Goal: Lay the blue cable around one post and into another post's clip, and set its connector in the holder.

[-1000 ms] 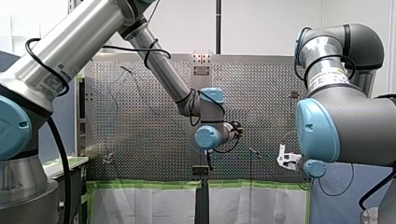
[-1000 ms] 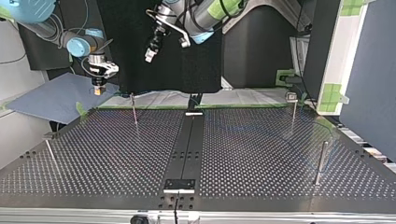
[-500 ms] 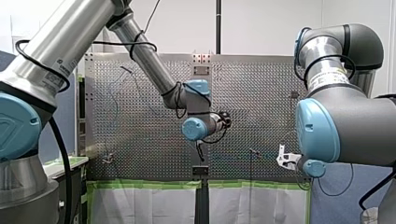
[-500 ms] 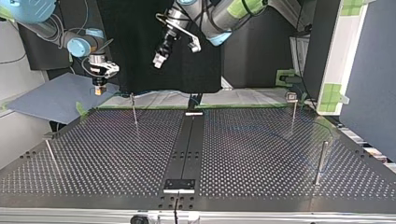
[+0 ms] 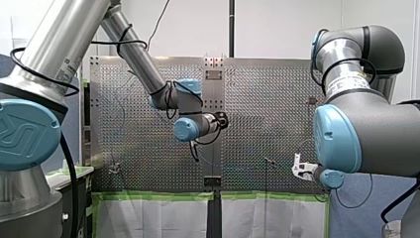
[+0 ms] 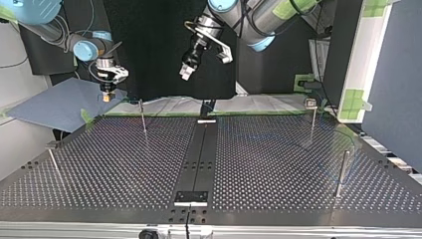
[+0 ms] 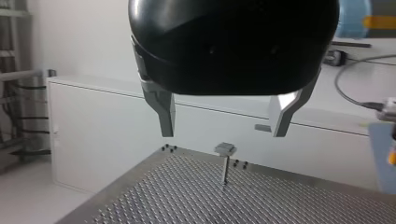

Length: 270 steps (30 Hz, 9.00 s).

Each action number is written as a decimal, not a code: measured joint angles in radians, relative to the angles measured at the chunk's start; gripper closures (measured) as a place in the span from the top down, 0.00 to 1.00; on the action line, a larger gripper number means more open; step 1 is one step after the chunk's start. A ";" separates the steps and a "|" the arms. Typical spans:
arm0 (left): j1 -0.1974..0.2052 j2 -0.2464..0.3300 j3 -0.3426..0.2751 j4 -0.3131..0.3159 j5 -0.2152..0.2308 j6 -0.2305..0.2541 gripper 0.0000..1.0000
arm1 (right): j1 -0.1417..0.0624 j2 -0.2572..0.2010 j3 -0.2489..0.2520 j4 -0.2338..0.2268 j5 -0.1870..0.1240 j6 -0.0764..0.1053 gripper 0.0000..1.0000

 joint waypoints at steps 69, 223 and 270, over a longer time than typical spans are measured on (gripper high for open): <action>0.124 0.042 -0.333 0.177 -0.035 0.070 1.00 | -0.001 0.000 -0.014 0.007 0.002 0.019 0.00; 0.157 0.042 -0.333 0.044 -0.027 0.062 1.00 | -0.002 -0.450 -0.136 0.379 0.052 -0.038 0.00; 0.151 0.042 -0.333 -0.013 -0.091 0.094 1.00 | -0.022 -0.499 -0.174 0.453 -0.062 0.027 0.00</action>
